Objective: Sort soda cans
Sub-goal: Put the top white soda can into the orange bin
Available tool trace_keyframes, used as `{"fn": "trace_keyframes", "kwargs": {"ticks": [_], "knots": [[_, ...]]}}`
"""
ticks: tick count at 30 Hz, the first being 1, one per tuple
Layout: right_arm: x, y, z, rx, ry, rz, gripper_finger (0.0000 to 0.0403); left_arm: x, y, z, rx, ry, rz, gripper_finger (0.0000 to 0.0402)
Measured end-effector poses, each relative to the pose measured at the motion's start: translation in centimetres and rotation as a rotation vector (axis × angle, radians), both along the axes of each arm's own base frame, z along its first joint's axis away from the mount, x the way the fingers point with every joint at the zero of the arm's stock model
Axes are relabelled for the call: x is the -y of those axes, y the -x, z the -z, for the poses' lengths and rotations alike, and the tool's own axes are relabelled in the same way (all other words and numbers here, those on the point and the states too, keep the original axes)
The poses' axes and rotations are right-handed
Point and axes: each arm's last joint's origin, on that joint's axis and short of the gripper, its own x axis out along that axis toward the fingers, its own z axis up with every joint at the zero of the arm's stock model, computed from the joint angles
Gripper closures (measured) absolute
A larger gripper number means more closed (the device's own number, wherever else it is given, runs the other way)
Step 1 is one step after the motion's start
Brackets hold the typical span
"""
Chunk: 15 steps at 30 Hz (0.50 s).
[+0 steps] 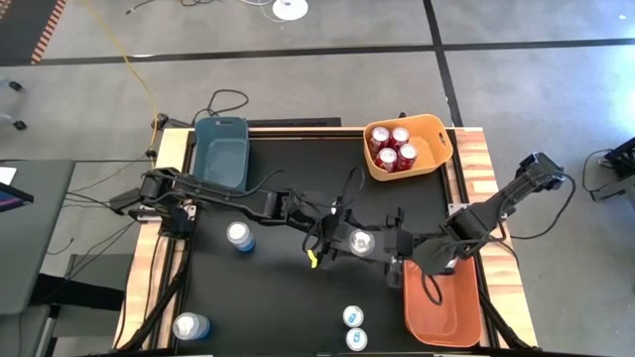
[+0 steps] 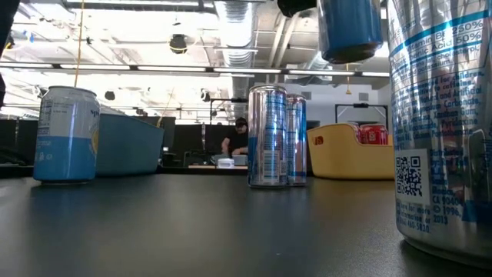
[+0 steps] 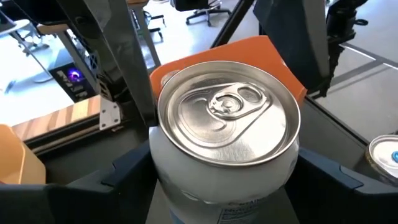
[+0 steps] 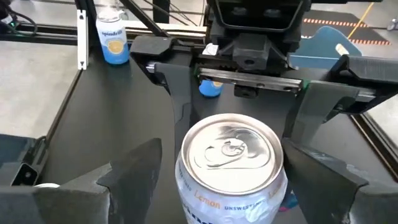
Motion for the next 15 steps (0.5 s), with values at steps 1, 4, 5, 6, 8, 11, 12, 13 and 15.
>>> {"fn": "trace_keyframes", "kwargs": {"ticks": [1,4,5,6,8,11,12,13,15], "knots": [[0.1,0.0,0.0,-0.002,0.003,0.005,0.0050,0.0,0.0,0.0,0.002,0.000,0.000,0.0113],[0.2,-0.1,0.2,-0.016,0.012,0.008,0.0037,0.0,0.0,-0.1,0.006,0.000,-0.005,0.0113],[0.2,-0.1,0.3,-0.025,0.020,0.010,0.0032,-0.1,0.0,0.0,0.004,0.000,-0.005,0.0113],[0.3,-0.2,0.5,-0.035,0.027,0.015,0.0027,-0.1,0.0,0.0,0.003,0.000,-0.005,0.0113],[0.5,-0.5,0.9,-0.062,0.042,0.028,0.0017,0.0,0.0,0.0,0.002,0.000,-0.003,0.0113],[1.0,-0.8,1.2,-0.081,0.052,0.048,0.0006,0.0,0.0,0.0,0.003,0.001,-0.006,0.0113],[1.2,-1.1,1.3,-0.081,0.051,0.060,0.0004,0.0,0.0,0.0,0.004,0.000,-0.010,0.0113],[1.3,-1.3,1.3,-0.077,0.050,0.066,0.0004,0.0,0.0,0.1,-0.005,0.000,-0.012,0.0113],[1.2,-1.4,1.4,-0.069,0.045,0.065,0.0007,0.0,0.0,0.3,-0.016,-0.002,-0.014,0.0113]]}}
